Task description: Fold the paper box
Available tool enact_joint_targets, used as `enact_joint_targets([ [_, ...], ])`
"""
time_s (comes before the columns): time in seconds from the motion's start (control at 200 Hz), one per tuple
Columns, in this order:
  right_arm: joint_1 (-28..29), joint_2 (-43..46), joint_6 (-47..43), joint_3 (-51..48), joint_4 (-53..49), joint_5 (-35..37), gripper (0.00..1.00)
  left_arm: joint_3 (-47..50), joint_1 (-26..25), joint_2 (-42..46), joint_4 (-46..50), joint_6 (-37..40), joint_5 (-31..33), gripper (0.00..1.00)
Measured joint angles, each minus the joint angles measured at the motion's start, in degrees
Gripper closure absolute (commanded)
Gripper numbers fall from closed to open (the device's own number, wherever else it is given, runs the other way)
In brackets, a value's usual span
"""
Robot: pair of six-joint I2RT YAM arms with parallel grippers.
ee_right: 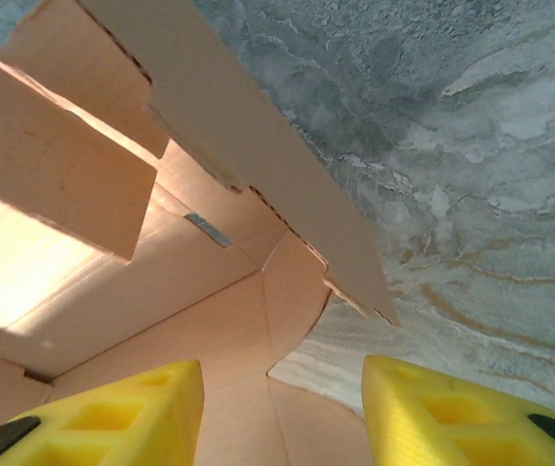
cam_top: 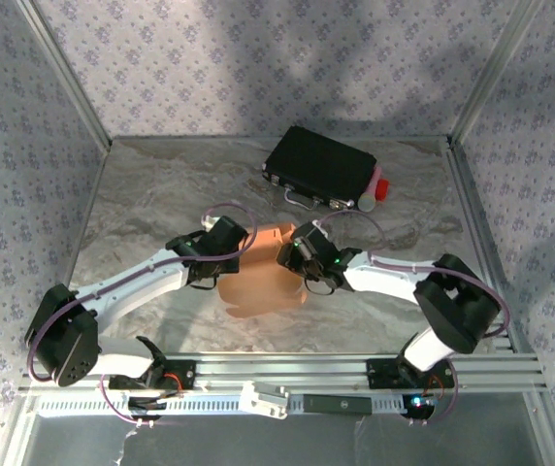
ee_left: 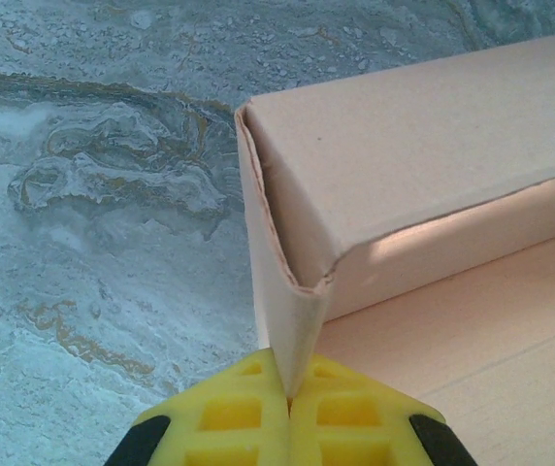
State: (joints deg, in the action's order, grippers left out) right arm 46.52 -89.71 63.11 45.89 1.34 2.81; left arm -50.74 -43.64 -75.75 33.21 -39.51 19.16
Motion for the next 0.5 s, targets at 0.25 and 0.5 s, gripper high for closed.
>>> enact_joint_targets([
  [0.25,-0.7,-2.5,-0.6,2.4,1.0,-0.2,0.58,0.0,-0.3,0.0,0.0,0.0,0.0,1.0],
  [0.5,-1.0,-4.9,-2.0,4.6,1.0,-1.1,0.59,0.0,-0.3,0.0,0.0,0.1,0.2,1.0],
])
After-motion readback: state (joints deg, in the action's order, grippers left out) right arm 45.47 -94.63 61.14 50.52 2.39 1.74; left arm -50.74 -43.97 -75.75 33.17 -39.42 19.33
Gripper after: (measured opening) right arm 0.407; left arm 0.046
